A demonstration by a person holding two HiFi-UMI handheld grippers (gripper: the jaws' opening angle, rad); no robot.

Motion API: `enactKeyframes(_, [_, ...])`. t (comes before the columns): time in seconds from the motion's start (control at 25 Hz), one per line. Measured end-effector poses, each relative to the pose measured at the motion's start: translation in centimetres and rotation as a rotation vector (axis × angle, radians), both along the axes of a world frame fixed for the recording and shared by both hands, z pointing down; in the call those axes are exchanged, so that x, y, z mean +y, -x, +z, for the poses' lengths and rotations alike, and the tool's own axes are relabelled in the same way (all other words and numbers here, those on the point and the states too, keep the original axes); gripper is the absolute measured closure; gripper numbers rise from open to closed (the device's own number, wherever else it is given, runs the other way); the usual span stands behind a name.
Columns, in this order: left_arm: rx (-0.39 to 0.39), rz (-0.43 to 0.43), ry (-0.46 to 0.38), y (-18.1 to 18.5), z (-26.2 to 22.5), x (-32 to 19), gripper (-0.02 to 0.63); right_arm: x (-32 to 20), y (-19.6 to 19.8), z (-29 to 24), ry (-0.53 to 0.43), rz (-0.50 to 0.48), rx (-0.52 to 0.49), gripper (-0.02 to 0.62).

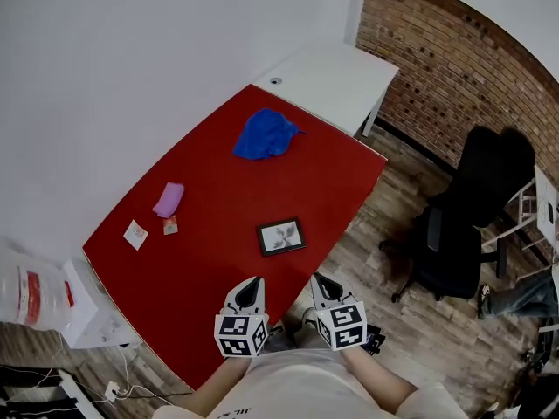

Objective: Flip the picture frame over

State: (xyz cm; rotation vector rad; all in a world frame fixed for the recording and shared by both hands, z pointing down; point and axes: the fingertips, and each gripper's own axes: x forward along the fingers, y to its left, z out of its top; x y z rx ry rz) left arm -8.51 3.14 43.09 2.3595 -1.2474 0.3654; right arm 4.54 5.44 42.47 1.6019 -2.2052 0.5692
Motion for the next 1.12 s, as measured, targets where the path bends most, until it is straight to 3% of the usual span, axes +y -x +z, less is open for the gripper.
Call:
enactKeyframes(0.56, [-0.022,-0.059,-0.005,-1.4,0.0,-2.9,0.601,-4.1,-1.3,0.2,0.007,-0.071,0.0,0.591])
enactKeyframes(1.12, [-0.023,-0.096,0.038,-0.4,2.0,-5.4,0.601,-6.9,-0.4,2.1,0.045,-0.109,-0.003,0.591])
